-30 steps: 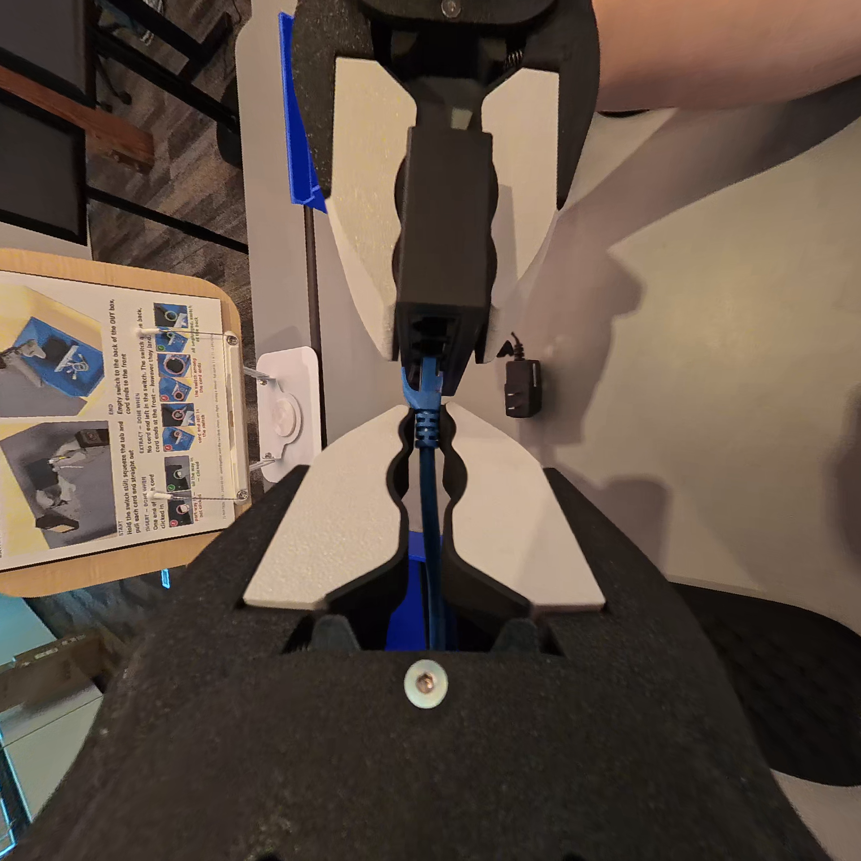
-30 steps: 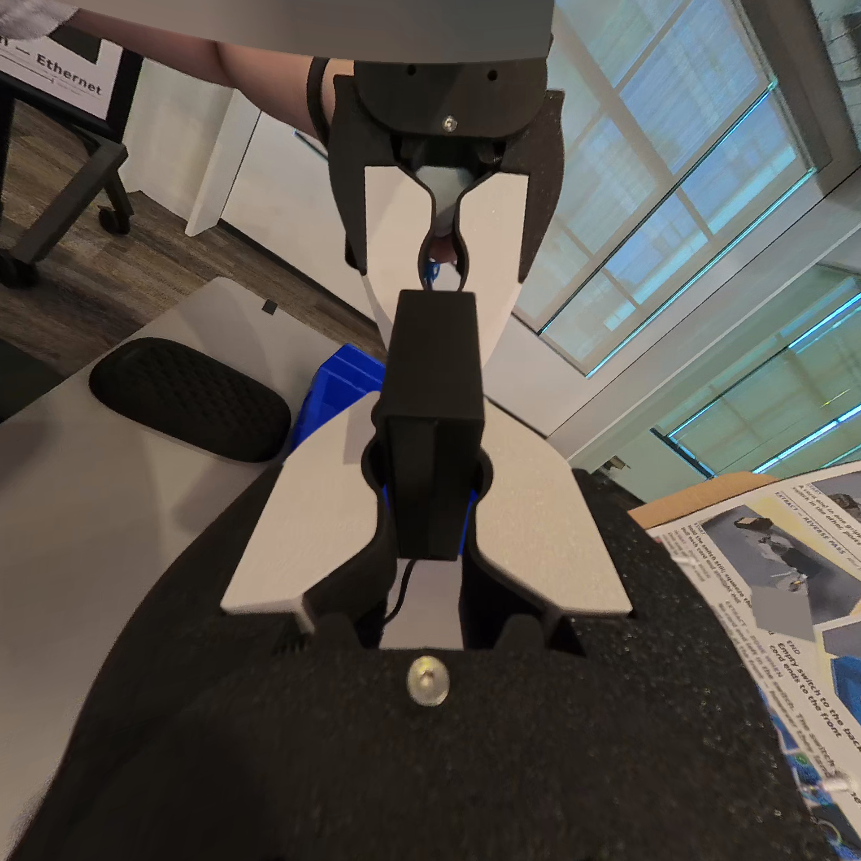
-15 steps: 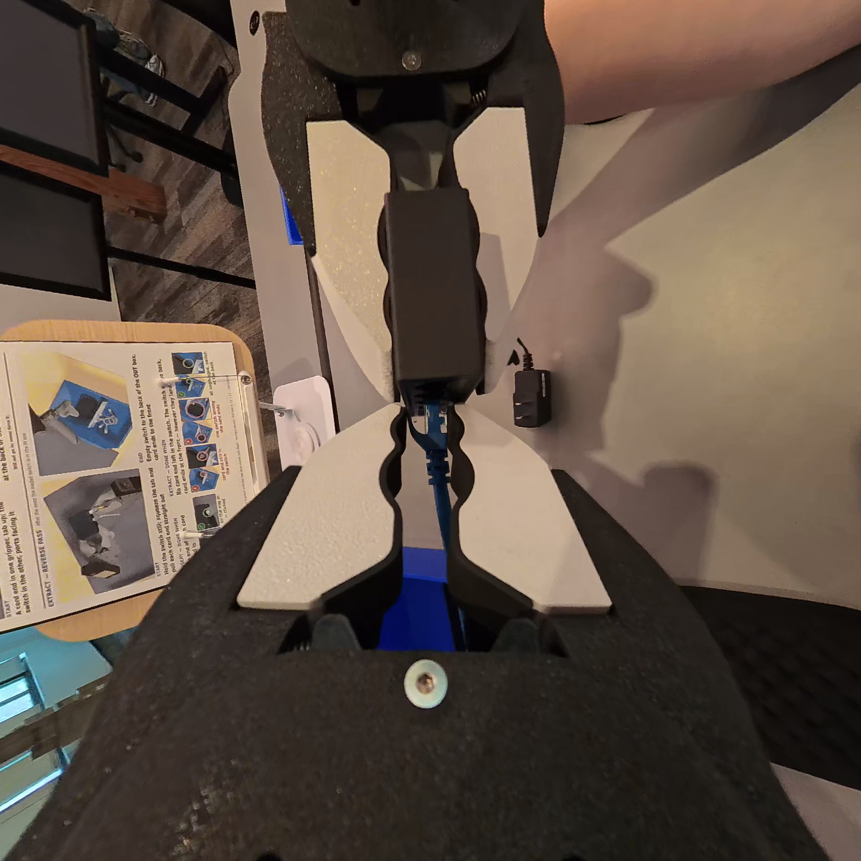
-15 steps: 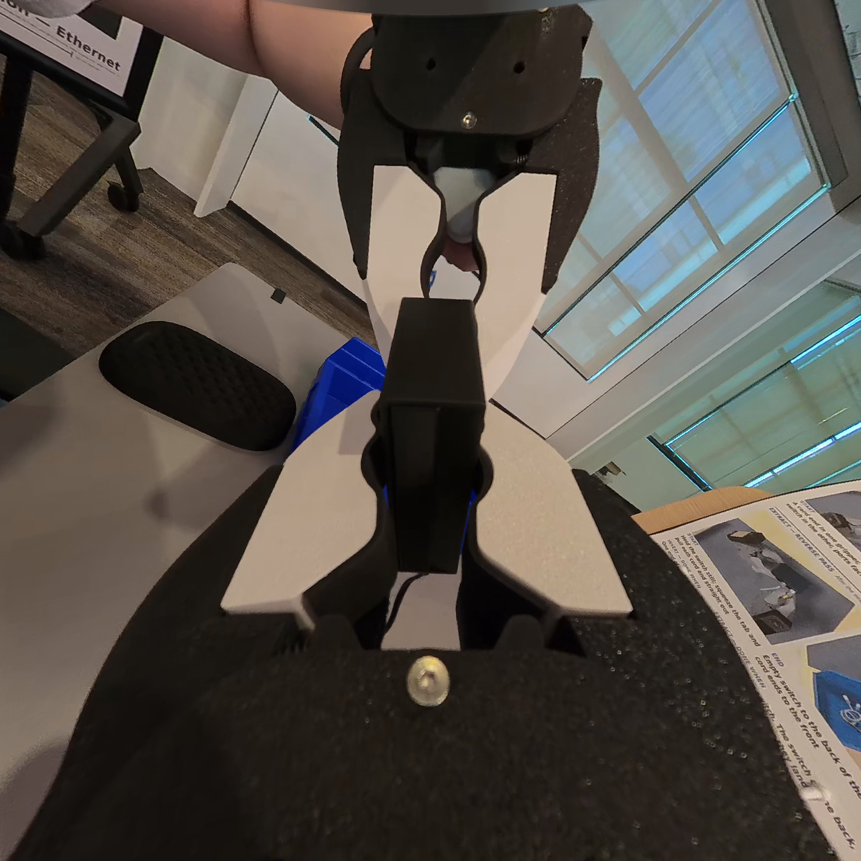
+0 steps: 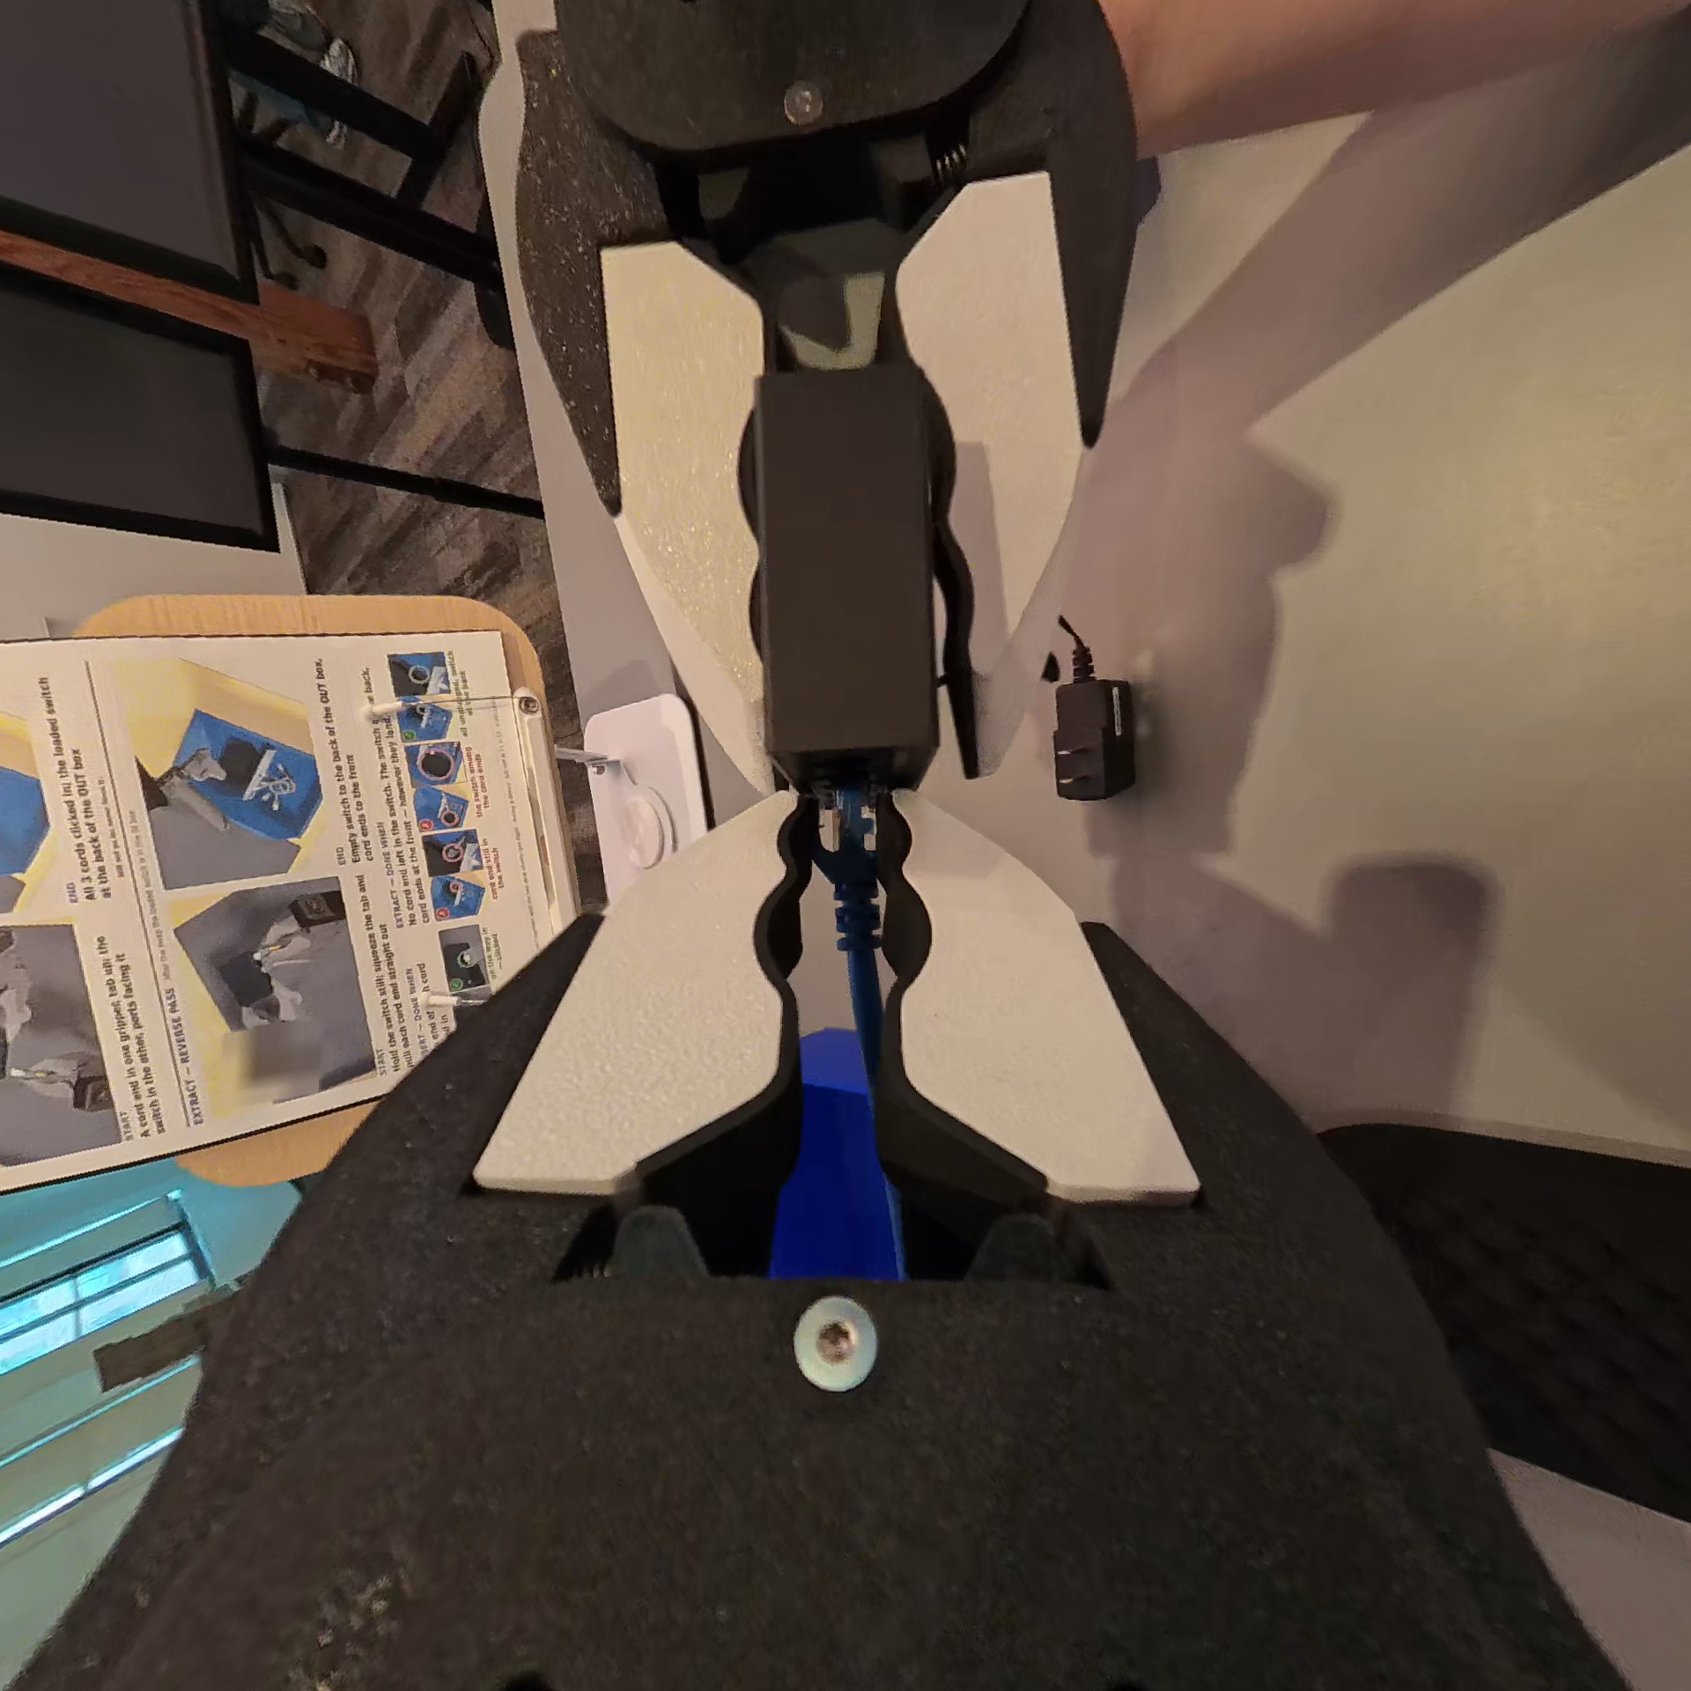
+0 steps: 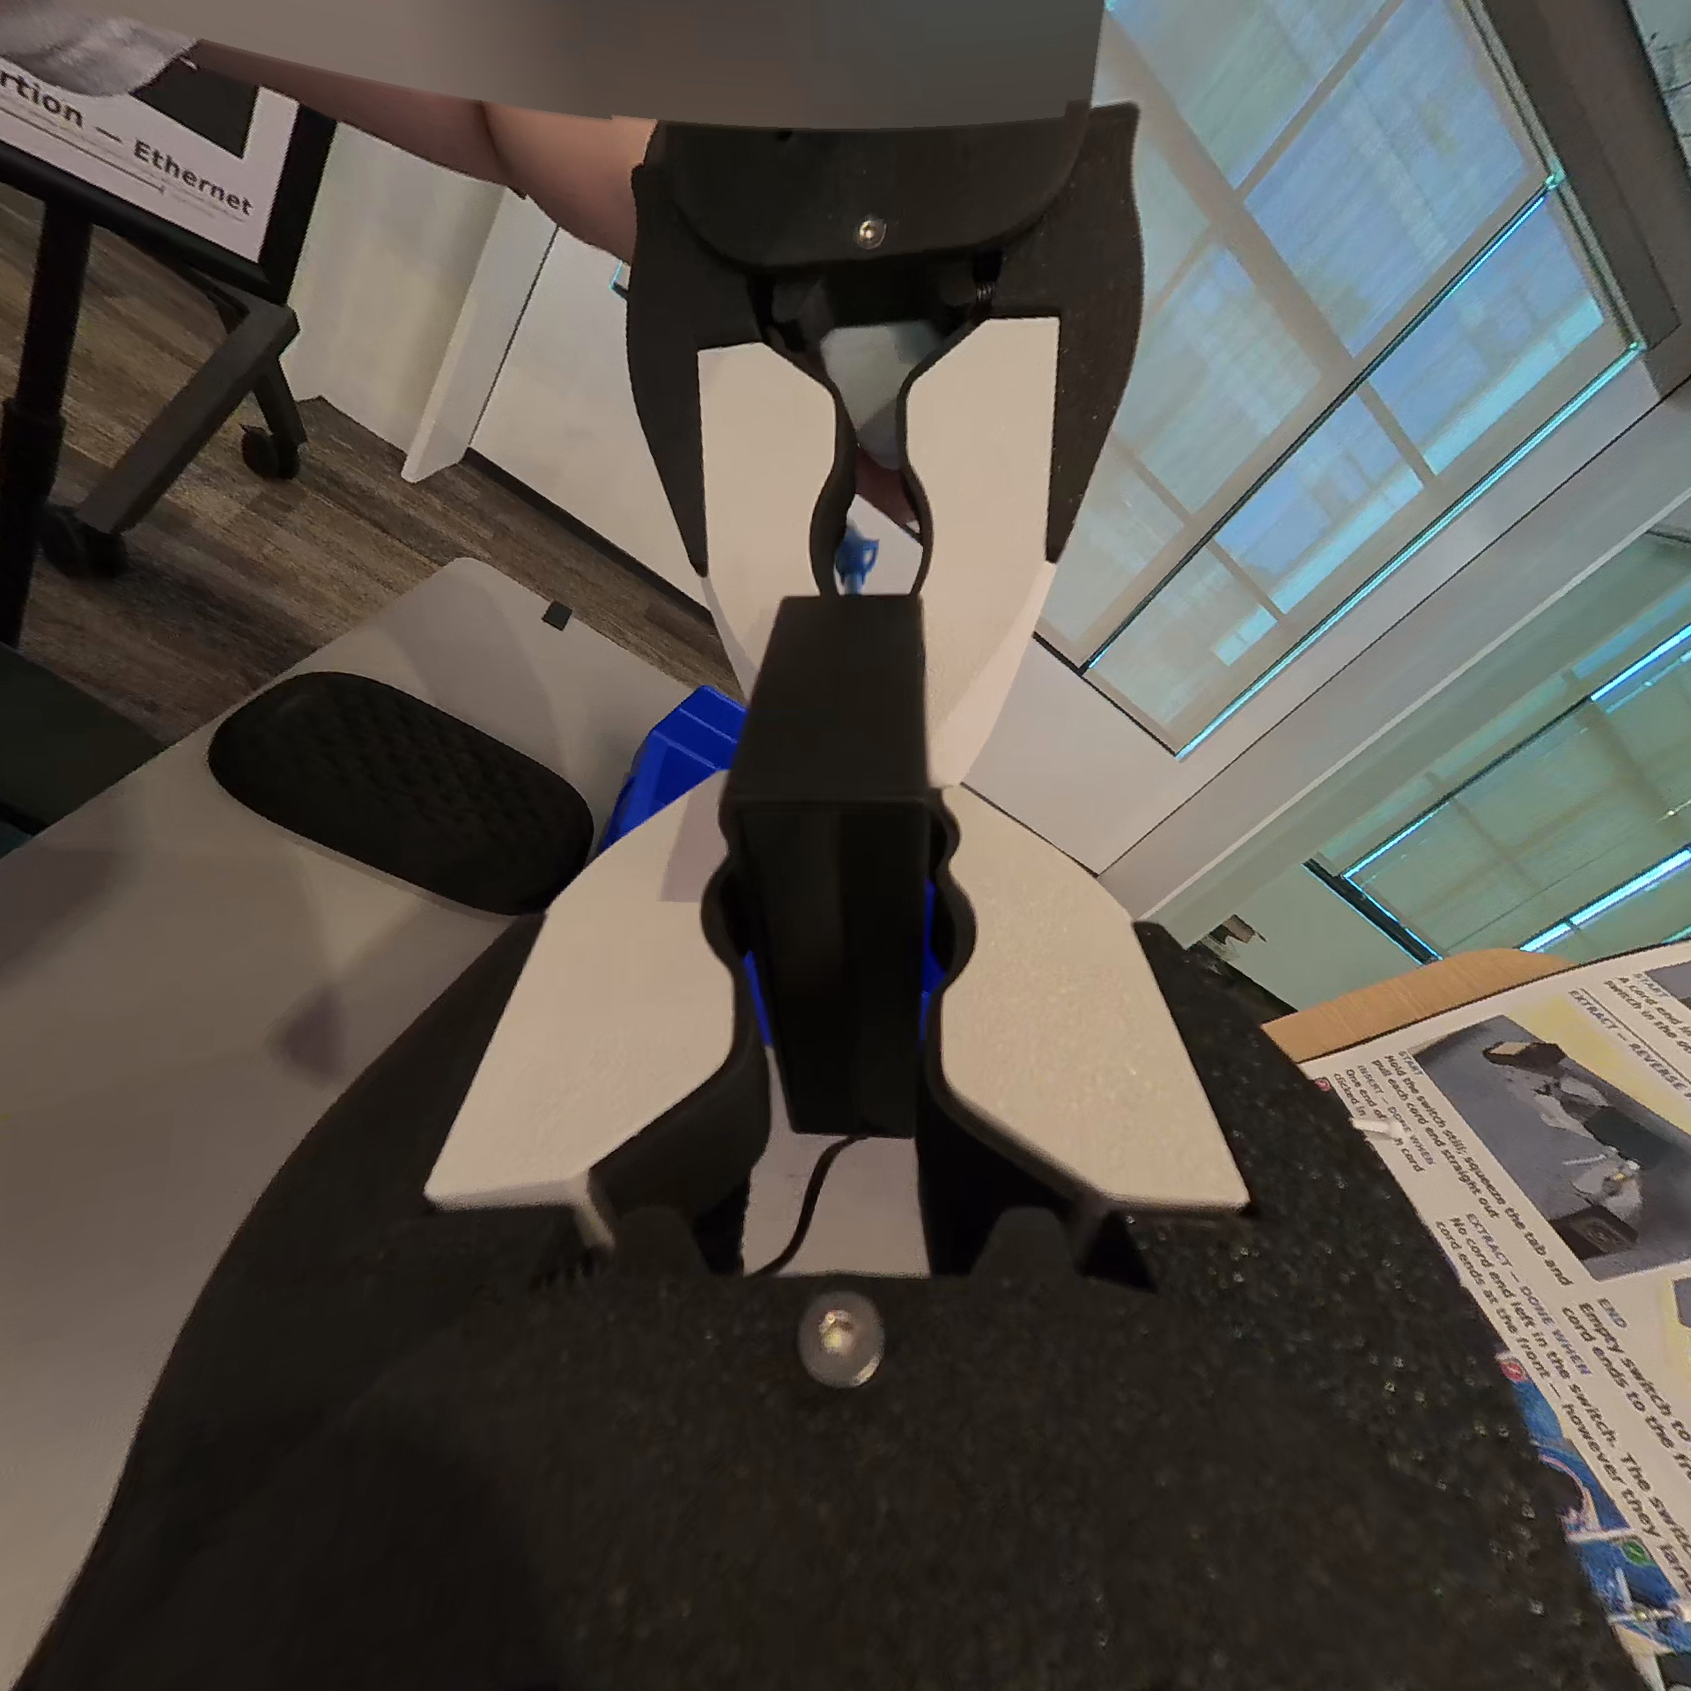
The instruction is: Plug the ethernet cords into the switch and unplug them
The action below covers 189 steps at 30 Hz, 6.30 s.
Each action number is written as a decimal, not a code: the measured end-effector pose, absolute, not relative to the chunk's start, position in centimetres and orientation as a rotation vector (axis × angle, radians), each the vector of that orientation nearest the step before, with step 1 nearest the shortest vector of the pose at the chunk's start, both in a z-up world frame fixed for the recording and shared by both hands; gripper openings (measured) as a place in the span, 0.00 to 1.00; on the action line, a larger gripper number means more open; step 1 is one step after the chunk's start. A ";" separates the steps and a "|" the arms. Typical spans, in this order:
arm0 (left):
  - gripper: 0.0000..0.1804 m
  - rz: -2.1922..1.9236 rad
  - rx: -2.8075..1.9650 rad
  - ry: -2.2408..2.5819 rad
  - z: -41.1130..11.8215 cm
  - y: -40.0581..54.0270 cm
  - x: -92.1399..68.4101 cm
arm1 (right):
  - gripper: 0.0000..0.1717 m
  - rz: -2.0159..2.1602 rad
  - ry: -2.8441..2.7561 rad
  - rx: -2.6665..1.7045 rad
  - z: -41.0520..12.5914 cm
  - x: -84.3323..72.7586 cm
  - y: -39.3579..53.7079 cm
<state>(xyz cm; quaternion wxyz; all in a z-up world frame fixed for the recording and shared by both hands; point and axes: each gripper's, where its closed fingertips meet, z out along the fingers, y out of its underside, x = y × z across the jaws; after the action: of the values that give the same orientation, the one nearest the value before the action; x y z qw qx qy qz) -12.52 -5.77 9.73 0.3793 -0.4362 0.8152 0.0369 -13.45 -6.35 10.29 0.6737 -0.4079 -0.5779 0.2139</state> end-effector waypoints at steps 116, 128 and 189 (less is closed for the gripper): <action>0.15 -0.743 -1.134 1.457 6.4 -0.9 -7.0 | 0.32 0.451 -1.003 -1.044 11.3 -5.5 -2.2; 0.15 -0.276 -1.160 1.603 5.0 -1.7 -8.6 | 0.31 -0.218 -1.461 -1.177 8.7 -8.2 -4.3; 0.35 -1.186 -1.233 1.418 6.2 -5.5 -6.3 | 0.17 -0.664 -1.354 -0.669 6.7 -8.0 -4.7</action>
<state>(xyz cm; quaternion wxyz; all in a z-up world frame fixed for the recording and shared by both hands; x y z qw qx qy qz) -6.27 -5.49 6.23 0.4438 -0.4973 0.5719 -0.4782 -8.00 -4.69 6.71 0.6786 -0.2979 -0.6028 -0.2957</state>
